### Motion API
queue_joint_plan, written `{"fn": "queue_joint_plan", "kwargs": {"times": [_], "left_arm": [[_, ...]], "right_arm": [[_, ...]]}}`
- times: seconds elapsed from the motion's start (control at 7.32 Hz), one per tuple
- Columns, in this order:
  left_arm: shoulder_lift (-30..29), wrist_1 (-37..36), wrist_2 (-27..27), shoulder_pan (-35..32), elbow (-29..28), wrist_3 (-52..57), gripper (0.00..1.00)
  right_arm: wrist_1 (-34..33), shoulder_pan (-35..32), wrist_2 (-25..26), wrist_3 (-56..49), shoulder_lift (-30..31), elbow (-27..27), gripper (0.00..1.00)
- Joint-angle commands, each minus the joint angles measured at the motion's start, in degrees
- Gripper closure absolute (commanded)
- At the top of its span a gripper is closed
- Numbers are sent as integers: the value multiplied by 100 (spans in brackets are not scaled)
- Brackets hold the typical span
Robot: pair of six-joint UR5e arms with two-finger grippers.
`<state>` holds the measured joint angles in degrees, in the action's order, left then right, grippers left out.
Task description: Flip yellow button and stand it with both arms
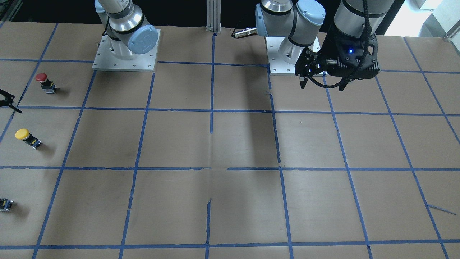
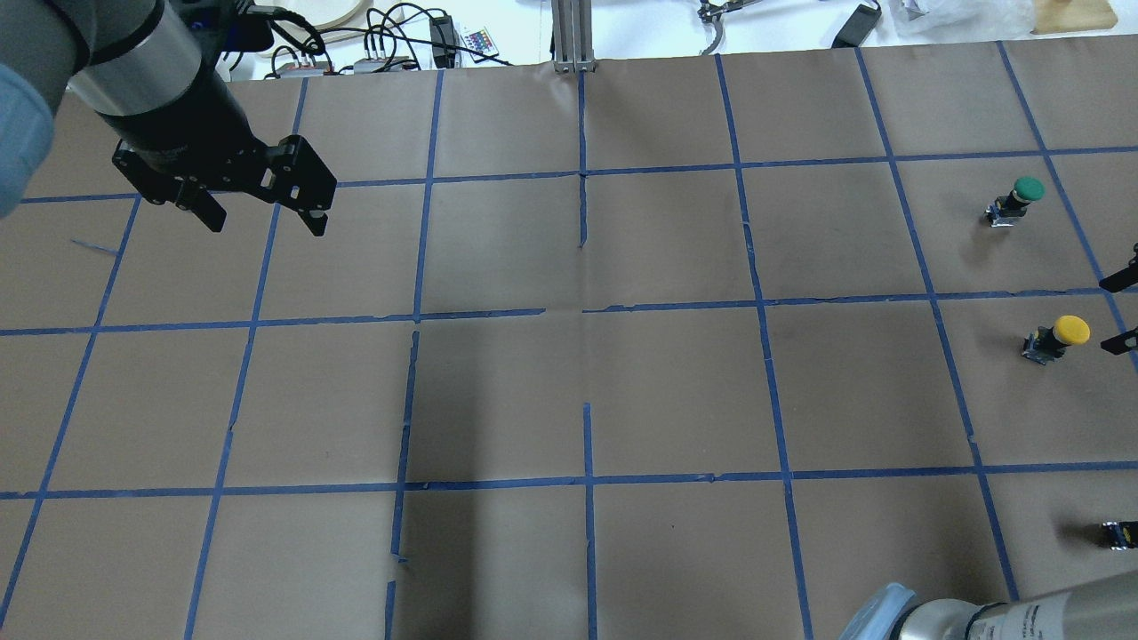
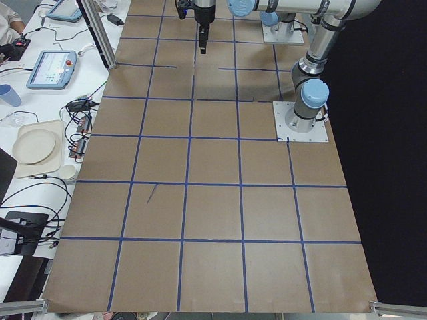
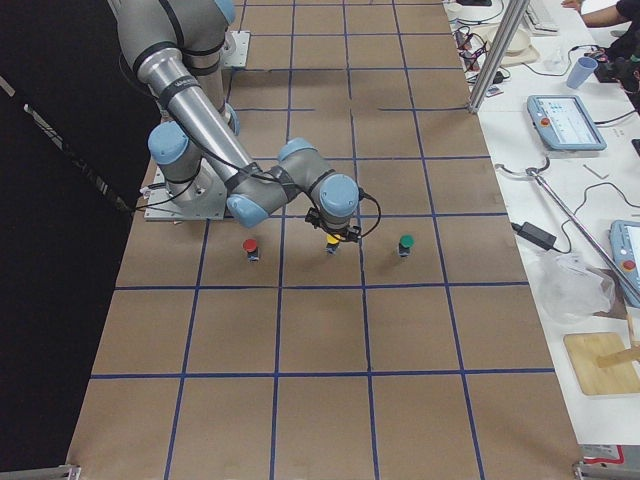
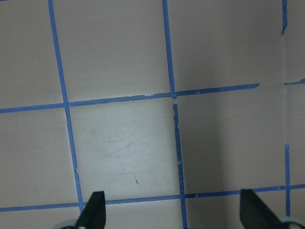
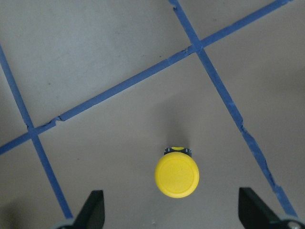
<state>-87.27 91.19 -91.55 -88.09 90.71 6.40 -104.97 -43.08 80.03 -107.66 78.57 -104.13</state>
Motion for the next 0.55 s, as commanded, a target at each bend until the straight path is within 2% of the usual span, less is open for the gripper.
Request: {"fn": "queue_joint_plan", "kwargs": {"times": [0.0,0.14,0.27,0.41], "left_arm": [[-26,-329,32,55,235,63,0],[-97,-339,41,81,341,-6,0],[-71,-339,345,55,220,10,0],[77,-295,357,46,349,45,0]], "right_arm": [[843,-356,231,2412,971,130,0],[977,-733,598,4140,1437,130,0],[1152,-954,749,5906,1651,139,0],[1163,-1470,803,6663,1801,148,0]]}}
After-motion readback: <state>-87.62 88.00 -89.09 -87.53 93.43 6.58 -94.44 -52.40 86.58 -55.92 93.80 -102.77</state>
